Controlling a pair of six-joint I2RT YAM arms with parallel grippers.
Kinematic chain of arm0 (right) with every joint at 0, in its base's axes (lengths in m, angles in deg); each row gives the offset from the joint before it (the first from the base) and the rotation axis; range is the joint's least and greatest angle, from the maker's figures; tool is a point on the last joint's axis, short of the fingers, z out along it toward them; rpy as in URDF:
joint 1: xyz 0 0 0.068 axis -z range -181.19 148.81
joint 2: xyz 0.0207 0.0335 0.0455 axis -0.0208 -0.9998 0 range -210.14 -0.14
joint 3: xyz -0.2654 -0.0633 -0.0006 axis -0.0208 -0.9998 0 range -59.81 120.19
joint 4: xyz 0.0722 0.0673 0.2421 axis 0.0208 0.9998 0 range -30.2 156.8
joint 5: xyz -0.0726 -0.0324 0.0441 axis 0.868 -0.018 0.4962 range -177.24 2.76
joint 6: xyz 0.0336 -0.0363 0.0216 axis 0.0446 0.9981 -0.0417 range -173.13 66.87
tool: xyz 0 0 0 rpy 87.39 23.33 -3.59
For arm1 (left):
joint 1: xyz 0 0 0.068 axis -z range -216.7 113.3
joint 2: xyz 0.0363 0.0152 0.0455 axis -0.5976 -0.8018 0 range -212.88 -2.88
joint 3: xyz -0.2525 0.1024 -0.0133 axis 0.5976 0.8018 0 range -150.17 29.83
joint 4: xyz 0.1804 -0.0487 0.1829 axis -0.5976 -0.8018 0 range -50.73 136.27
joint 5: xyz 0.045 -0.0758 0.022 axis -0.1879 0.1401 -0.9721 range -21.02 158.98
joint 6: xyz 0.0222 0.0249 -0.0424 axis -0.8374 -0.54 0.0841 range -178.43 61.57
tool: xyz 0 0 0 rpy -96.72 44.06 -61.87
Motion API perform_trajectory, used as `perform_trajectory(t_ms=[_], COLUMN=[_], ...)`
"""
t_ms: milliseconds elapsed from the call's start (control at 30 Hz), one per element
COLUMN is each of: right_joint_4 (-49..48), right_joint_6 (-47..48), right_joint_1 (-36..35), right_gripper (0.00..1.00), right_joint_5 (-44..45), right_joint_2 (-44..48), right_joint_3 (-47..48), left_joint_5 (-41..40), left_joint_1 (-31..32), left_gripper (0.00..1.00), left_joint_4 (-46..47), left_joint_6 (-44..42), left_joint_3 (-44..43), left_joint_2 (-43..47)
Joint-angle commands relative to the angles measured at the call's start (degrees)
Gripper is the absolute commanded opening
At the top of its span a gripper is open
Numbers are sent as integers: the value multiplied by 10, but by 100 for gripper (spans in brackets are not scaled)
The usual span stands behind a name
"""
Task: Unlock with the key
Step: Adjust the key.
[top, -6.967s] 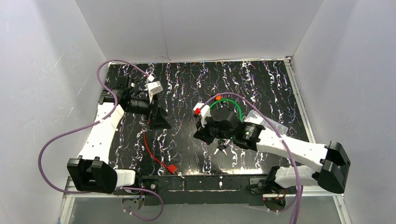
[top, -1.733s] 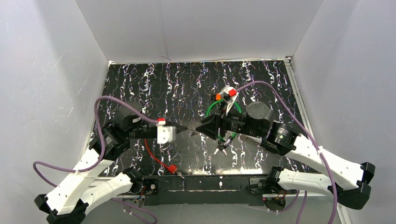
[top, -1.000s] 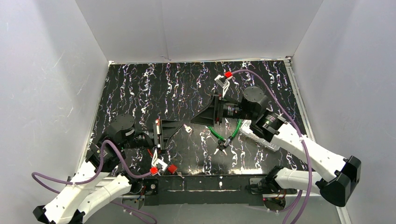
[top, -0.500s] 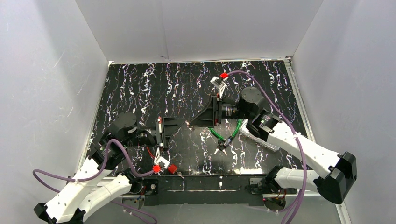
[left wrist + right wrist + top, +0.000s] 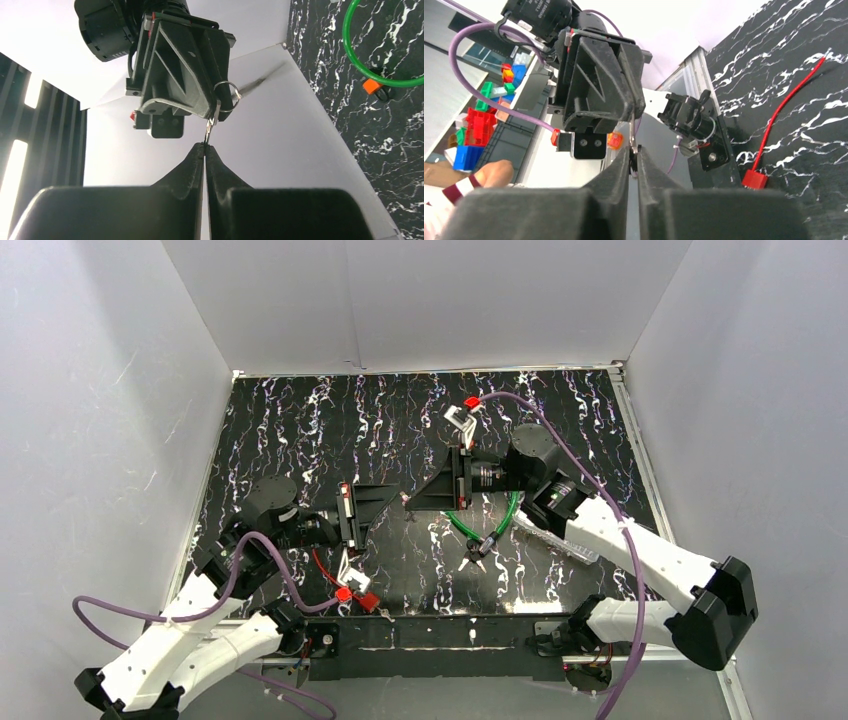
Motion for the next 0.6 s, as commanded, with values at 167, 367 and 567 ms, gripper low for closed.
perform_trajectory(t_ms=[167,367,567], right_joint_4=[-151,-141,42], right_joint_6=[-97,-104,-17], right_joint_1=[38,55,82], right_gripper=[1,1,1], right_joint_5=[-30,-27,15], right_joint_2=[0,17,92], right_joint_3=[-45,-55,-63], left_joint_5=[-11,-16,-68], left_joint_1=[3,3,3], left_gripper=[0,77,98], left_joint_4=[13,41,26], left_joint_6=[-41,-21,207], left_joint_3=[10,22,-32], left_joint_2=[-3,-5,-39])
